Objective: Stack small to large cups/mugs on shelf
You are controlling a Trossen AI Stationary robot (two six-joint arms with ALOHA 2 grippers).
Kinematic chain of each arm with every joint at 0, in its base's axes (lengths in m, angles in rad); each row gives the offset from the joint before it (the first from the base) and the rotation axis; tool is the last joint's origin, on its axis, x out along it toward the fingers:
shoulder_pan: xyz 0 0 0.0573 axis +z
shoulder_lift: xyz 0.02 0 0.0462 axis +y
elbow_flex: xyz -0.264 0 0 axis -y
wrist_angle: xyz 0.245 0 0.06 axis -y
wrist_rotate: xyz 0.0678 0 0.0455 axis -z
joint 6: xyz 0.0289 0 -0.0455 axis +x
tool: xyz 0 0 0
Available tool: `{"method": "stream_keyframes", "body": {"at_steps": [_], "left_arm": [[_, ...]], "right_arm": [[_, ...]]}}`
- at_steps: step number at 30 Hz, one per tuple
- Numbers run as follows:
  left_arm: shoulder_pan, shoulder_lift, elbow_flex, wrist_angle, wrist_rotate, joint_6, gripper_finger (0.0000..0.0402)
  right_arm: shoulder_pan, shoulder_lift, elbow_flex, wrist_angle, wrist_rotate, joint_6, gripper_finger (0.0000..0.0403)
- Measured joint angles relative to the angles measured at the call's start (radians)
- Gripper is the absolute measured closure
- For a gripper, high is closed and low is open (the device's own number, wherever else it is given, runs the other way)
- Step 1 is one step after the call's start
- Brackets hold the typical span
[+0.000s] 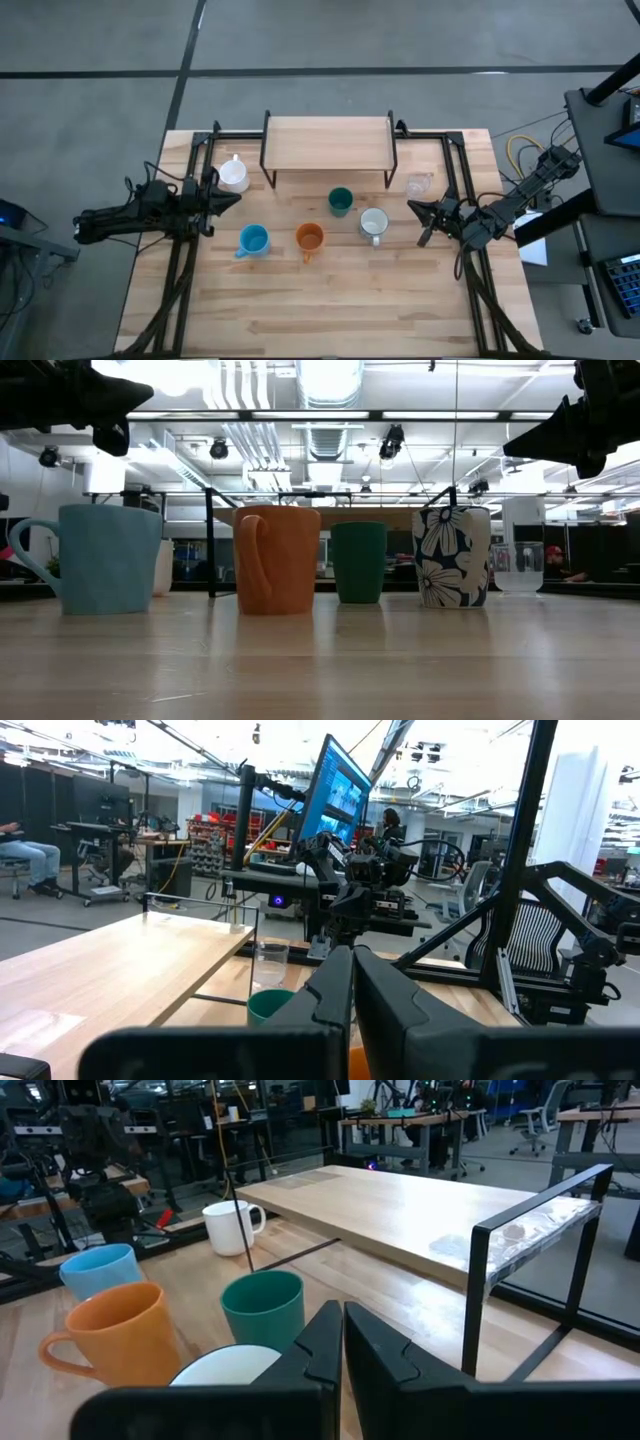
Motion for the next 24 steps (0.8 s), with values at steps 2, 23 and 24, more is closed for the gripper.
{"method": "stream_keyframes", "body": {"at_steps": [2,23,24], "left_arm": [[0.0,0.0,0.0,0.0,0.0,0.0,0.0402],[0.0,0.005,0.0,0.47,-0.009,-0.053,0.0402],[0.0,0.005,0.0,0.477,-0.009,-0.053,0.0402]], "right_arm": [[0.0,0.0,0.0,0.001,0.0,0.0,0.0394],[-0.132,0.0,0.066,0.138,0.006,0.236,0.0394],[-0.138,0.0,0.066,0.138,-0.016,0.26,0.0394]]}}
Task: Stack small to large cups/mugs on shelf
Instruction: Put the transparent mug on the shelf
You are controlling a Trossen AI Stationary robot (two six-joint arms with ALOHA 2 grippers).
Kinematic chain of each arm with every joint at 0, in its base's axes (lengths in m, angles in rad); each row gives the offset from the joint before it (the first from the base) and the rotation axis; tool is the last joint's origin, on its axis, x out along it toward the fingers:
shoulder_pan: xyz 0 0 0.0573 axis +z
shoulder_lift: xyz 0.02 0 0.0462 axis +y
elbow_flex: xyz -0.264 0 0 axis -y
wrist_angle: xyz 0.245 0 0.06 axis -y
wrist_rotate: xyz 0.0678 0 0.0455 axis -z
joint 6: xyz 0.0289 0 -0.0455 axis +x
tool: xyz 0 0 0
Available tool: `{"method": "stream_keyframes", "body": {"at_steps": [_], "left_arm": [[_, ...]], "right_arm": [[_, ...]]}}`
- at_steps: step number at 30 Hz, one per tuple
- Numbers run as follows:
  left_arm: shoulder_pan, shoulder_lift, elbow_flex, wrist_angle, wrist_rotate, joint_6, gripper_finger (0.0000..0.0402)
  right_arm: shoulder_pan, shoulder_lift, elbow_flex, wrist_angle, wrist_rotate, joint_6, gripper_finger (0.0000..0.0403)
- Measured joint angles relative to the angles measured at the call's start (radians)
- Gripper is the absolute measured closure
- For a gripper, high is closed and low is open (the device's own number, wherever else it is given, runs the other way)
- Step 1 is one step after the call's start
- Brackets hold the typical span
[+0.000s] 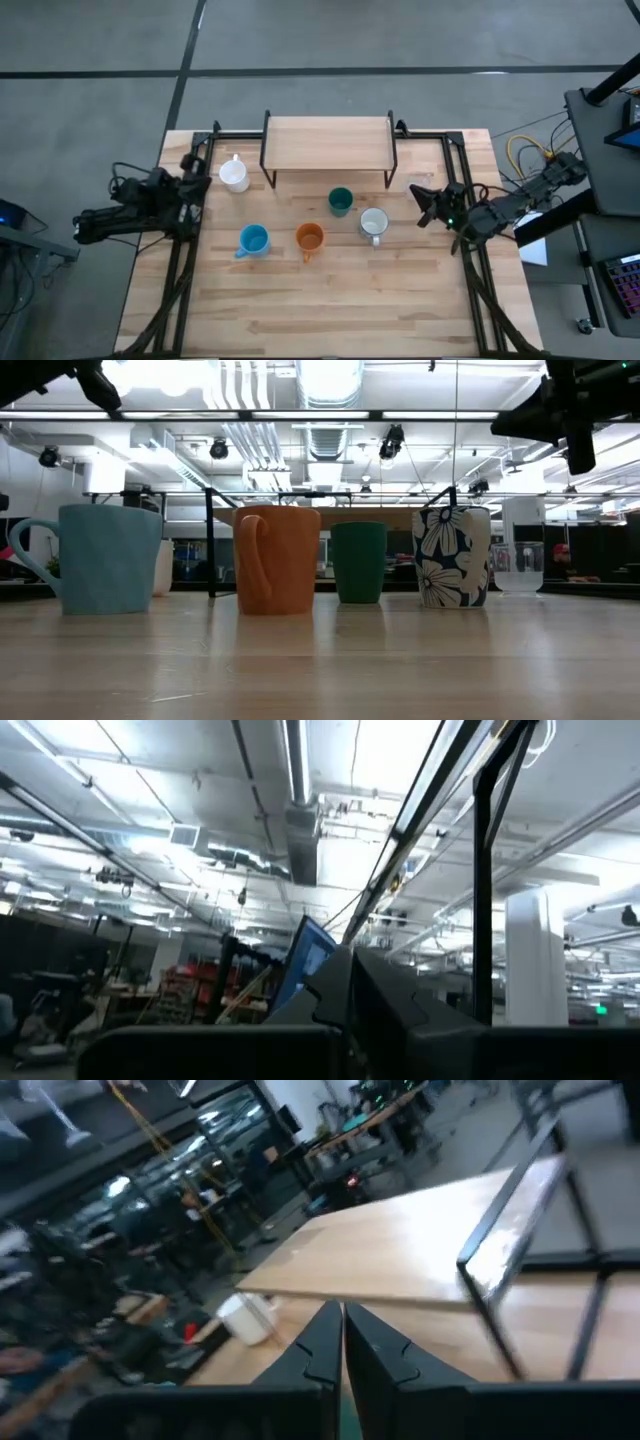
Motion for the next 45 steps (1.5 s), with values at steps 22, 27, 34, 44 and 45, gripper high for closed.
{"method": "stream_keyframes", "body": {"at_steps": [22,27,34,44,45], "left_arm": [[0.0,0.001,0.0,-0.051,-0.012,0.001,0.0402],[0.0,0.001,0.0,-0.076,-0.012,0.0,0.0402],[0.0,0.001,0.0,-0.075,-0.012,0.0,0.0402],[0.0,0.001,0.0,-0.075,-0.011,0.0,0.0402],[0.0,0.001,0.0,-0.075,-0.011,0.0,0.0402]], "right_arm": [[-0.33,0.156,0.328,-0.149,0.015,-0.558,0.0394],[-0.411,0.167,0.596,-0.835,0.025,-0.438,0.0394],[-0.491,0.207,0.798,-1.569,0.016,0.234,0.0394],[-0.491,0.209,0.775,-1.485,0.051,0.406,0.0394],[-0.492,0.209,0.774,-1.484,0.067,0.404,0.0394]]}}
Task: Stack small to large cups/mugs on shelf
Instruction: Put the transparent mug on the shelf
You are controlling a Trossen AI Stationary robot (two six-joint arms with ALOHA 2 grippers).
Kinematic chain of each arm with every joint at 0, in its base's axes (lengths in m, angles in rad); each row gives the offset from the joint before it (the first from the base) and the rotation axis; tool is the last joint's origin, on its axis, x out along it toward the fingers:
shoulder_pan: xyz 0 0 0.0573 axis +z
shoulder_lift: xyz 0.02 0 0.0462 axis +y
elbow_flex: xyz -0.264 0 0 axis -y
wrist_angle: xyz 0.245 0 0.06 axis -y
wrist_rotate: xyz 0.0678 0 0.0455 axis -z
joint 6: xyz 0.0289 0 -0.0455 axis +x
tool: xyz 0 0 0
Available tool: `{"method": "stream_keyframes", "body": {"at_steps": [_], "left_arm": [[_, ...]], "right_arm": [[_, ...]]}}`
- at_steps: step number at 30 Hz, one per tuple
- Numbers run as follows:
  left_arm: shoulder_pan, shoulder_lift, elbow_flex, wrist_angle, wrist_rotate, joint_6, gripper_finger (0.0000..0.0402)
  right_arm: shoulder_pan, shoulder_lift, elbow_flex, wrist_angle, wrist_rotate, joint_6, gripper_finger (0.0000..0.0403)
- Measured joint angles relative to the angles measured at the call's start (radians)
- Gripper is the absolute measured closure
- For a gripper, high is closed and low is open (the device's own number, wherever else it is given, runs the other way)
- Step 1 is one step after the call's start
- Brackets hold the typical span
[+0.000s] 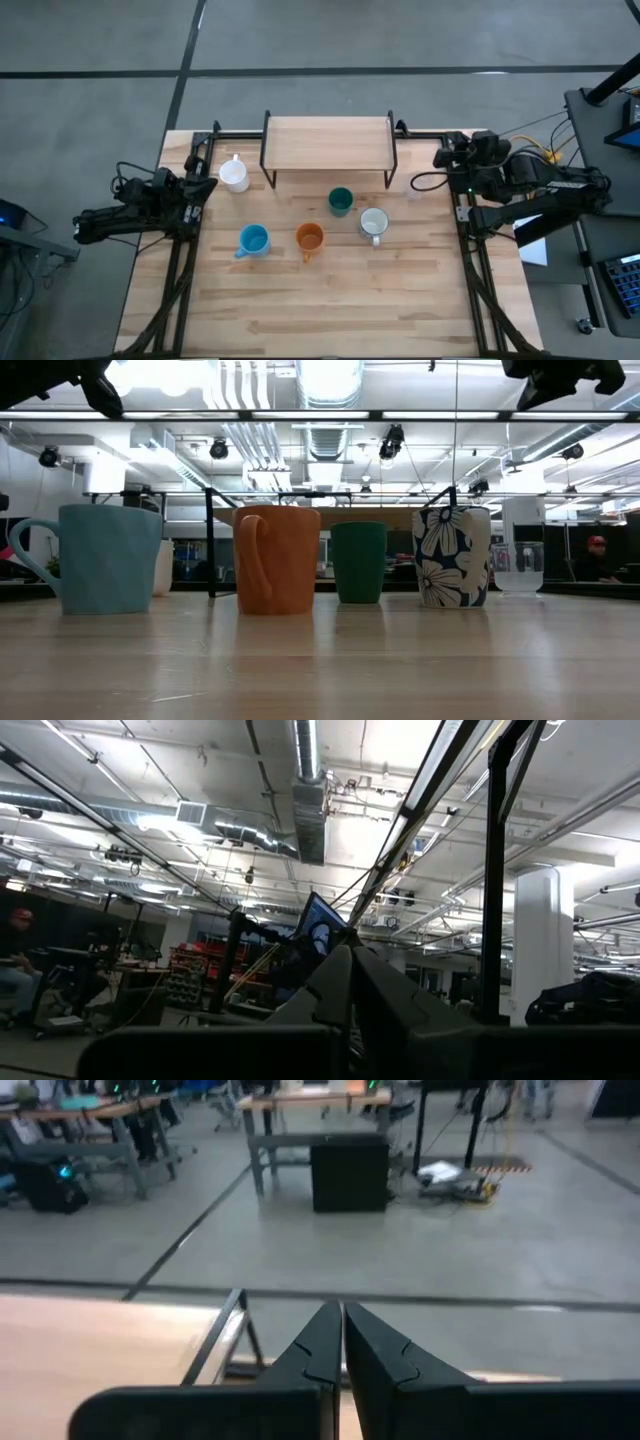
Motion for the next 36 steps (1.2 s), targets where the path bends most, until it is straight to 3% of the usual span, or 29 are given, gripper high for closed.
{"method": "stream_keyframes", "body": {"at_steps": [4,8,18,22,25,28,32,36], "left_arm": [[0.0,0.0,0.0,0.0,0.0,0.0,0.0402],[0.0,0.0,0.0,0.0,0.0,0.0,0.0402],[0.0,0.0,0.0,0.001,0.0,-0.001,0.0402],[0.0,0.0,0.0,0.001,0.0,-0.001,0.0402],[0.0,0.0,0.0,0.001,0.0,-0.001,0.0402],[0.0,0.0,0.0,0.001,0.0,-0.002,0.0402],[0.0,0.0,0.0,0.001,0.0,-0.003,0.0402],[0.0,0.0,0.0,0.001,0.0,-0.003,0.0402]], "right_arm": [[-0.003,0.0,0.003,0.001,0.013,-0.063,0.0394],[-0.003,0.007,0.006,0.101,0.091,-0.033,0.0394],[-0.056,0.012,0.006,0.111,-0.019,-0.342,0.0394],[-0.203,0.013,0.014,0.095,-0.249,-0.494,0.0394],[-0.368,0.034,0.012,0.027,-0.453,-0.576,0.0394],[-0.544,0.078,-0.004,-0.068,-0.59,-0.661,0.0394],[-0.739,0.136,-0.057,-0.053,-0.818,-0.949,0.0394],[-0.843,0.202,-0.118,0.028,-1.046,-1.214,0.0394]]}}
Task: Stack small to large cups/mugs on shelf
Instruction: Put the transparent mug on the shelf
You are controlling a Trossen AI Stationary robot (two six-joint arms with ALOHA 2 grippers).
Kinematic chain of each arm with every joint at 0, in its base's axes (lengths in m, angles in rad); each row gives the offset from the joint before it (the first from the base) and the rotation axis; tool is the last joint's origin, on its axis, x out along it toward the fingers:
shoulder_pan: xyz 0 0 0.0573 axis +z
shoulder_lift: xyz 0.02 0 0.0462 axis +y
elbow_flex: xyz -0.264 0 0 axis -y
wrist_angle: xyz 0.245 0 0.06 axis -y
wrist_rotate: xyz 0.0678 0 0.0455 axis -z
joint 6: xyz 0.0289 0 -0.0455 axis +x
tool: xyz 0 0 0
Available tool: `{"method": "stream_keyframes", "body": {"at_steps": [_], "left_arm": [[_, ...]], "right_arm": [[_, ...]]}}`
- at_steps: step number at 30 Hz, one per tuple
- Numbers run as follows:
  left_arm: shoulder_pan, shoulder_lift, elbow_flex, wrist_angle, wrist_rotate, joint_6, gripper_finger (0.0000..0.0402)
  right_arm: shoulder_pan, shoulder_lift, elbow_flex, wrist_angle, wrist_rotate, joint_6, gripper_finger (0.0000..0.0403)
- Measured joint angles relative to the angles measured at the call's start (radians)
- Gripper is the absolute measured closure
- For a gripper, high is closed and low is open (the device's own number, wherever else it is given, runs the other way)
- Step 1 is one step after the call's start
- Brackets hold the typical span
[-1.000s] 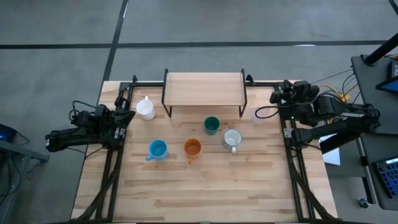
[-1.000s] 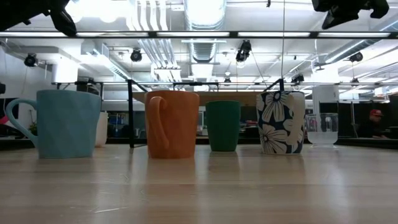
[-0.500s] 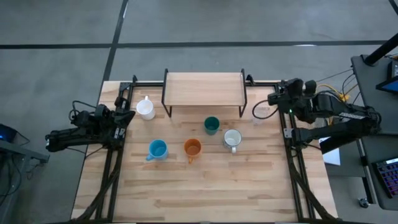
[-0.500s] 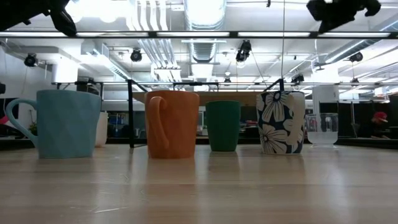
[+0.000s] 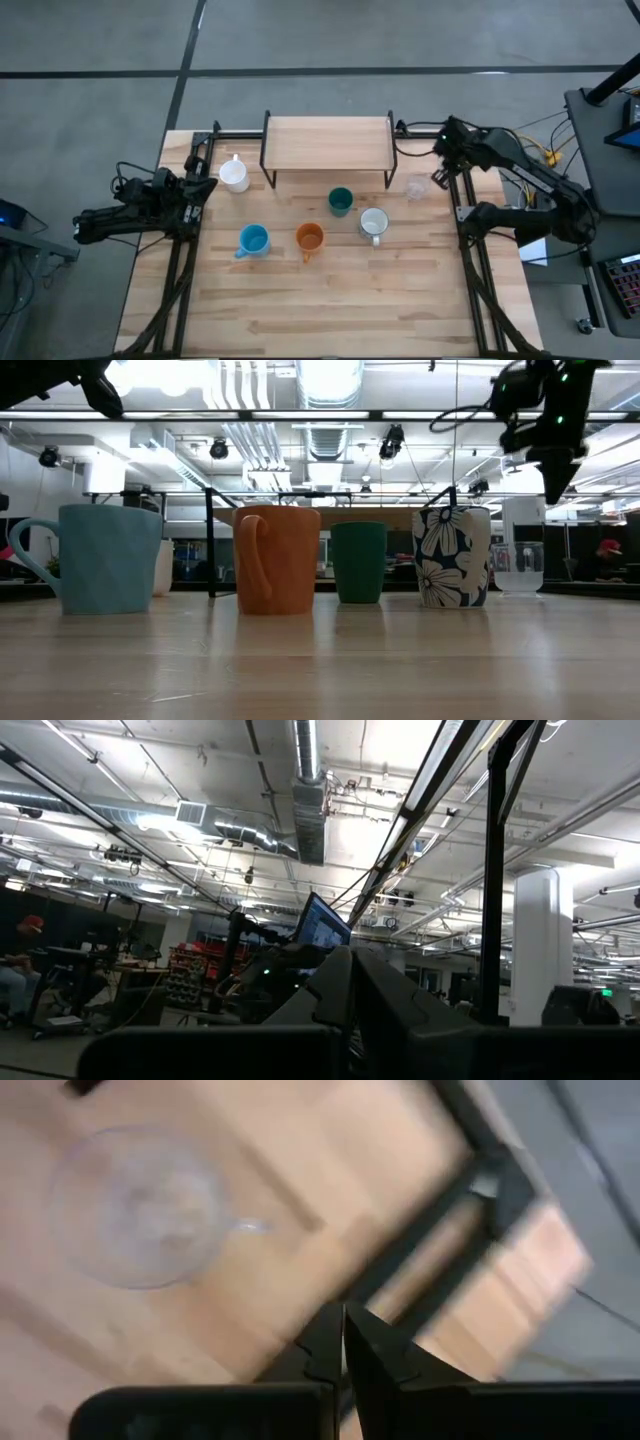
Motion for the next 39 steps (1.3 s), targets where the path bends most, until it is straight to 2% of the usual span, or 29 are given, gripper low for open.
{"method": "stream_keyframes", "body": {"at_steps": [6,9,12,15,23,39], "left_arm": [[0.0,0.0,0.0,0.0,0.0,0.0,0.0402],[0.0,0.0,0.0,0.0,0.0,-0.001,0.0402],[0.0,0.0,0.0,0.0,0.0,-0.001,0.0402],[0.0,0.0,0.0,0.0,0.0,-0.001,0.0402],[0.0,0.0,0.0,0.0,0.0,-0.001,0.0402],[0.0,0.0,0.0,0.0,0.0,-0.025,0.0402]], "right_arm": [[-0.058,0.039,-0.03,0.088,-0.035,-0.264,0.0394],[-0.072,0.02,-0.031,0.116,-0.09,-0.388,0.0394],[-0.075,0.005,-0.031,0.131,-0.136,-0.449,0.0394],[-0.075,-0.001,-0.018,0.134,-0.166,-0.42,0.0394],[-0.074,0.036,-0.015,0.159,-0.33,-0.179,0.0394],[-0.035,0.216,0.006,0.1,-0.342,-0.137,0.0394]]}}
